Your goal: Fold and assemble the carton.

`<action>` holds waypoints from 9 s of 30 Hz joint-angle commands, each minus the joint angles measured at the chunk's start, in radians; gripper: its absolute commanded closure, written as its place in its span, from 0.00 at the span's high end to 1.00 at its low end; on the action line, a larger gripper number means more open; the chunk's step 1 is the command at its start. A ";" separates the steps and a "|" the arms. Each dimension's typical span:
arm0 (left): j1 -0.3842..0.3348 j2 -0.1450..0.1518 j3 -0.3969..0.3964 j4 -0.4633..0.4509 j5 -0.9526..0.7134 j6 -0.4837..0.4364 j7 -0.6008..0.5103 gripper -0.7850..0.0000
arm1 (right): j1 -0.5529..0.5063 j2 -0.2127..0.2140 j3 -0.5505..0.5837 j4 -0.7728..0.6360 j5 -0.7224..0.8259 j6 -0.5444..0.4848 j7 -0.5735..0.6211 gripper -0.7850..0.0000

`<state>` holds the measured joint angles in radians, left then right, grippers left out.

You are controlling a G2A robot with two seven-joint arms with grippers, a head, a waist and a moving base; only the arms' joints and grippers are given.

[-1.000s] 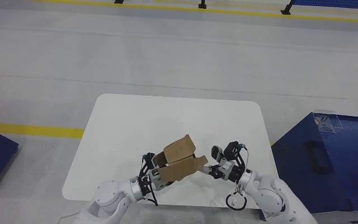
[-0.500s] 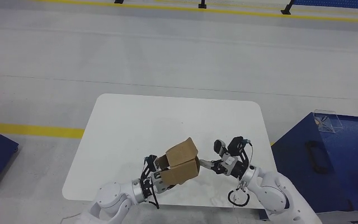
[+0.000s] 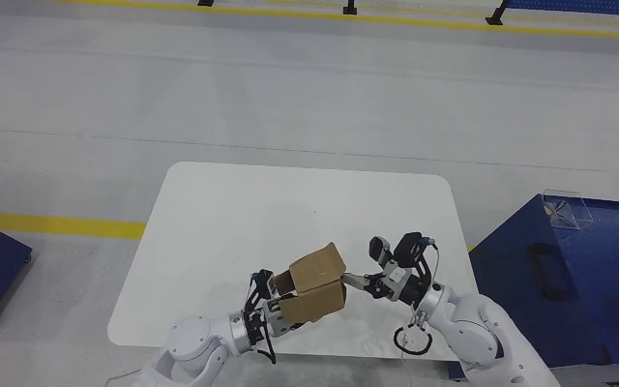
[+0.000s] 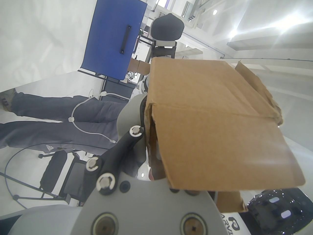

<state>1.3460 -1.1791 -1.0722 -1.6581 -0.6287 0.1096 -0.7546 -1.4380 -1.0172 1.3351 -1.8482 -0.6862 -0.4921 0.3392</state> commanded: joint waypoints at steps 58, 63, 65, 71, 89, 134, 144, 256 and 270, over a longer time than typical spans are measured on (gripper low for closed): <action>-0.030 -0.002 0.010 0.002 0.014 0.020 0.002 0.00 | 0.066 -0.016 -0.039 0.015 -0.017 0.049 0.092 1.00; -0.033 -0.003 0.010 0.004 0.002 0.025 -0.001 0.00 | 0.071 -0.017 -0.044 0.022 -0.012 0.046 0.093 1.00; -0.034 -0.004 0.012 0.006 -0.007 0.029 -0.005 0.00 | 0.072 -0.018 -0.043 0.024 -0.006 0.044 0.083 1.00; -0.042 -0.006 0.009 0.016 -0.042 0.039 -0.020 0.00 | 0.048 -0.015 0.001 0.034 0.035 0.022 0.034 1.00; -0.065 -0.011 0.025 0.030 -0.053 0.053 -0.021 0.00 | 0.065 -0.018 -0.029 0.083 0.109 -0.001 0.112 1.00; -0.081 -0.014 0.028 0.015 -0.035 0.093 0.030 0.00 | -0.111 -0.006 0.348 0.082 0.268 -0.011 -0.260 1.00; 0.049 -0.061 0.024 -0.405 -0.530 0.655 0.897 0.00 | -0.111 -0.006 0.348 0.082 0.268 -0.011 -0.260 1.00; -0.366 0.088 0.506 -0.169 -0.550 0.903 1.563 1.00 | 0.227 -0.111 -0.342 0.310 -0.436 0.321 0.015 1.00; -0.523 0.080 0.639 -0.053 -0.651 0.903 1.563 1.00 | 0.261 -0.139 -0.395 0.367 -0.478 0.353 0.010 1.00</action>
<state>0.8285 -1.0974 -0.4410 -1.7202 -1.2856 1.0123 0.8080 -1.1785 -1.1551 0.9404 -1.4829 -1.1627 -0.1419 0.3502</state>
